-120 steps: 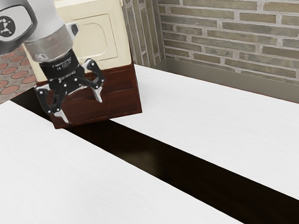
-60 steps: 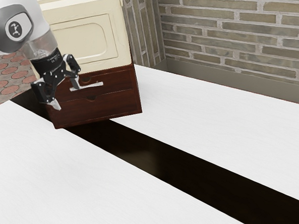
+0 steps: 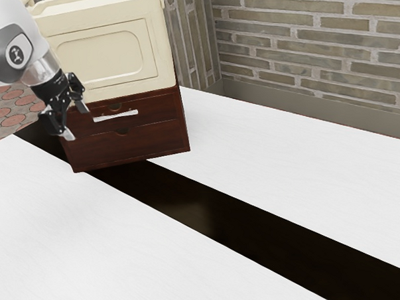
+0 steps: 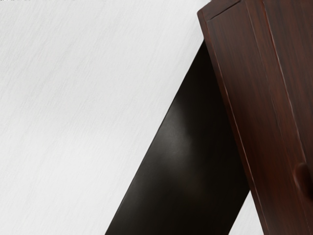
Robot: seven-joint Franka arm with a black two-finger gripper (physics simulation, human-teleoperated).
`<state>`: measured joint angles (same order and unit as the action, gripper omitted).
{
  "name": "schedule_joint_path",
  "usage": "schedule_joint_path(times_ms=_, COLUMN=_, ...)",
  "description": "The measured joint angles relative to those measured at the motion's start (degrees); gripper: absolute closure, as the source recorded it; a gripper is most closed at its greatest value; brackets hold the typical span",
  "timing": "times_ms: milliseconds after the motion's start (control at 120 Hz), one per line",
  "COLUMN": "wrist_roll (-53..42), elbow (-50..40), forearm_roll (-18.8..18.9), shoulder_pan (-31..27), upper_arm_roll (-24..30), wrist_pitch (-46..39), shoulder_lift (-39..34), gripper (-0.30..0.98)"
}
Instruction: Pull the drawer handle with one arm to open the drawer
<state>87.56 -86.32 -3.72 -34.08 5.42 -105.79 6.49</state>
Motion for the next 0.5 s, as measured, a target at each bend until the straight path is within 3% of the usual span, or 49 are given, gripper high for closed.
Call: schedule_joint_path(times_ms=500, wrist_roll=3.7, elbow=5.6, forearm_roll=0.0, shoulder_pan=1.7, upper_arm_roll=0.3, wrist_pitch=-2.2, shoulder_lift=6.7, gripper=0.0)
